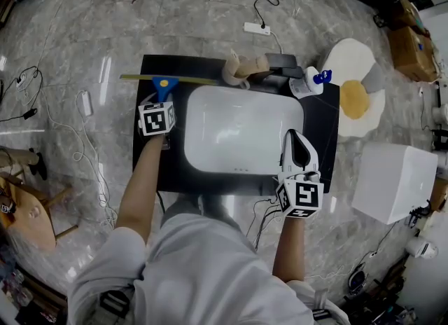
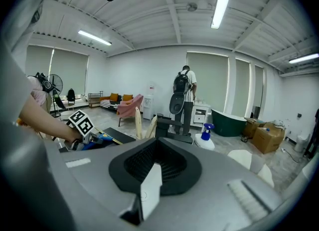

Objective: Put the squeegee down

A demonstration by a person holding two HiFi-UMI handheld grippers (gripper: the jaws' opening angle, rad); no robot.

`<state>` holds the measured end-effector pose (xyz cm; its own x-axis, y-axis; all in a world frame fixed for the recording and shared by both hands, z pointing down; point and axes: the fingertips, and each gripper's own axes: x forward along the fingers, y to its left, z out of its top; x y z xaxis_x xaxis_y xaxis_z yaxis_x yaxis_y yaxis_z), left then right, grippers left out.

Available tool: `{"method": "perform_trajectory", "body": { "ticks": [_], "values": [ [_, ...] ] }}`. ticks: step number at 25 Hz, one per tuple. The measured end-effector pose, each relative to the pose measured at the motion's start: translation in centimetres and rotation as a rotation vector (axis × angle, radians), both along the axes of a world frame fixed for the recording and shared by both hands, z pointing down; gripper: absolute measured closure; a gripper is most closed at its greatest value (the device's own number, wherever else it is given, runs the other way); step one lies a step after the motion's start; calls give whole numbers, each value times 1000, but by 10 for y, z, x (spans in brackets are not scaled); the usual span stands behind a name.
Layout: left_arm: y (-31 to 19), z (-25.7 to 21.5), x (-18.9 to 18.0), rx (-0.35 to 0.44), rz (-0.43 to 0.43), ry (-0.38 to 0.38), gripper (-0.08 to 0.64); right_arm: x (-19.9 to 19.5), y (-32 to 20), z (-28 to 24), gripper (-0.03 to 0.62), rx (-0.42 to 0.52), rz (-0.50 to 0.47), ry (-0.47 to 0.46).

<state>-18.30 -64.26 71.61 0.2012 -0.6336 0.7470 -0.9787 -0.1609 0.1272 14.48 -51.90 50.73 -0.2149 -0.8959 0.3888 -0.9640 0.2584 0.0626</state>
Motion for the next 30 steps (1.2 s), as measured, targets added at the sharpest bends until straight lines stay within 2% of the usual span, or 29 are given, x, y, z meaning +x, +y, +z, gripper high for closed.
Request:
{"method": "perform_trajectory", "body": {
  "ticks": [5, 14, 22, 30],
  "values": [
    [0, -1, 0, 2, 6, -2, 423, 0, 2, -1, 588, 2, 1, 1],
    [10, -15, 1, 27, 27, -7, 364, -4, 10, -5, 588, 15, -16, -9],
    [31, -50, -5, 98, 31, -16, 367, -11, 21, -12, 588, 39, -51, -43],
    [81, -105, -19, 188, 0, -21, 379, -29, 51, -32, 588, 78, -117, -76]
  ]
}}
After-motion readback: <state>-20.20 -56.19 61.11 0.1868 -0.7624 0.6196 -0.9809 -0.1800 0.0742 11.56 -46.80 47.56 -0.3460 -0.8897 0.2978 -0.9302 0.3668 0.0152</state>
